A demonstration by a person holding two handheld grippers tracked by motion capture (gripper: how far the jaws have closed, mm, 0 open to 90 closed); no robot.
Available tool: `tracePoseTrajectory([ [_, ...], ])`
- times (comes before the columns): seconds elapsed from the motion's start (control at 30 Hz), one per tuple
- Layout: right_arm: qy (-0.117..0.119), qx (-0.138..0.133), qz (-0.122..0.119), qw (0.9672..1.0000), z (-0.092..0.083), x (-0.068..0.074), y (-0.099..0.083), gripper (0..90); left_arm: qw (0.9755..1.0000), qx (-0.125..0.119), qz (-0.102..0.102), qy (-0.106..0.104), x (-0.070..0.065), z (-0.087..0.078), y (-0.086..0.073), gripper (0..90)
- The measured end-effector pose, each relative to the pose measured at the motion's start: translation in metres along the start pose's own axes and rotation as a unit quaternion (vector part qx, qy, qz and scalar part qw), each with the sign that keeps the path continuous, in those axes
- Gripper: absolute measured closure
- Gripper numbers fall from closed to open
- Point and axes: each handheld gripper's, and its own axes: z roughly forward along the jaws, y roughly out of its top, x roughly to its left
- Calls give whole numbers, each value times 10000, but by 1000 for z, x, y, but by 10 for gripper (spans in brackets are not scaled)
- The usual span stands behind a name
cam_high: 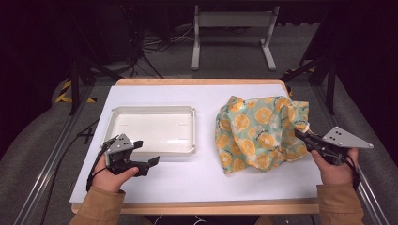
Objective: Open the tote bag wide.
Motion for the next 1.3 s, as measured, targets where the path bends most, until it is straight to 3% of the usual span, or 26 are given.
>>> tracePoseTrajectory([
  [0.33, 174, -399, -35, 9990, -15, 2, 21, 900, 10000, 20, 10, -9, 0, 0, 1, 129],
  [0.4, 211, -480, -38, 9986, -17, 3, 25, 900, 10000, 5, -63, 12, 1, -2, 0, 129],
  [0.73, 334, -720, -171, 9967, -20, 7, 47, 900, 10000, 0, -51, 44, 3, -4, 0, 128],
  [0.97, 529, -930, -72, 9942, -19, 7, 60, 900, 10000, 51, -8, 31, 2, -2, 0, 126],
  [1.3, 860, -1020, -57, 9910, -12, 7, 79, 900, 9999, 93, 26, -67, -2, 4, 1, 126],
])
